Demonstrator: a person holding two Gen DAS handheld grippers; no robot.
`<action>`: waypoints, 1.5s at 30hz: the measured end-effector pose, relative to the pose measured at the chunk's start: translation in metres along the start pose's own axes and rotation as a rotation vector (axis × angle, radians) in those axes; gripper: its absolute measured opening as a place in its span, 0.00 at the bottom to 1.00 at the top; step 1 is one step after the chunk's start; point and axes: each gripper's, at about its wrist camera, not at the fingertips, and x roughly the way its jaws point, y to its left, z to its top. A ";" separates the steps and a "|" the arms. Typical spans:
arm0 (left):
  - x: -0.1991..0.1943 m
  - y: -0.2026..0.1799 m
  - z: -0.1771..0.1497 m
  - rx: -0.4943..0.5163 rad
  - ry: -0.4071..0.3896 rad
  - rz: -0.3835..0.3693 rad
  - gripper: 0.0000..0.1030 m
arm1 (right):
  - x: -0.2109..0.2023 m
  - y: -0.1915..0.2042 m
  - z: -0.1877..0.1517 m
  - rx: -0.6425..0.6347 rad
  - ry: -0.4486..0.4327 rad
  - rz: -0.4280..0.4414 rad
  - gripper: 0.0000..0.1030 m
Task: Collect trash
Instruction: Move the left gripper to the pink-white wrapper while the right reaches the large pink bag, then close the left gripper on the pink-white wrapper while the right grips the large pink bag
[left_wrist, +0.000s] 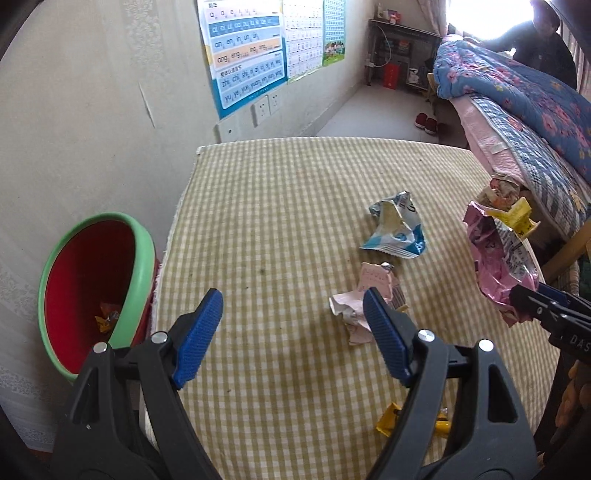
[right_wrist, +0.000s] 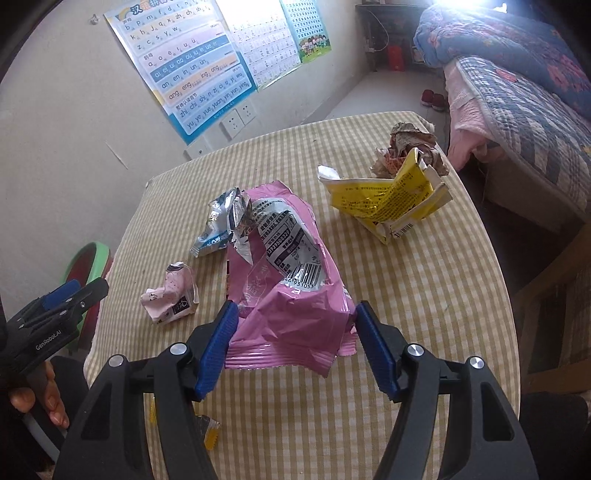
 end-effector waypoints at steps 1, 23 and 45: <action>0.002 -0.003 0.001 0.006 0.006 -0.008 0.73 | 0.001 -0.001 -0.001 0.003 0.002 -0.001 0.62; 0.054 -0.029 -0.016 0.037 0.199 -0.074 0.23 | 0.007 0.000 -0.006 0.011 0.021 0.026 0.62; 0.047 -0.009 -0.023 -0.024 0.175 -0.045 0.29 | 0.003 0.001 -0.006 0.016 0.004 0.019 0.62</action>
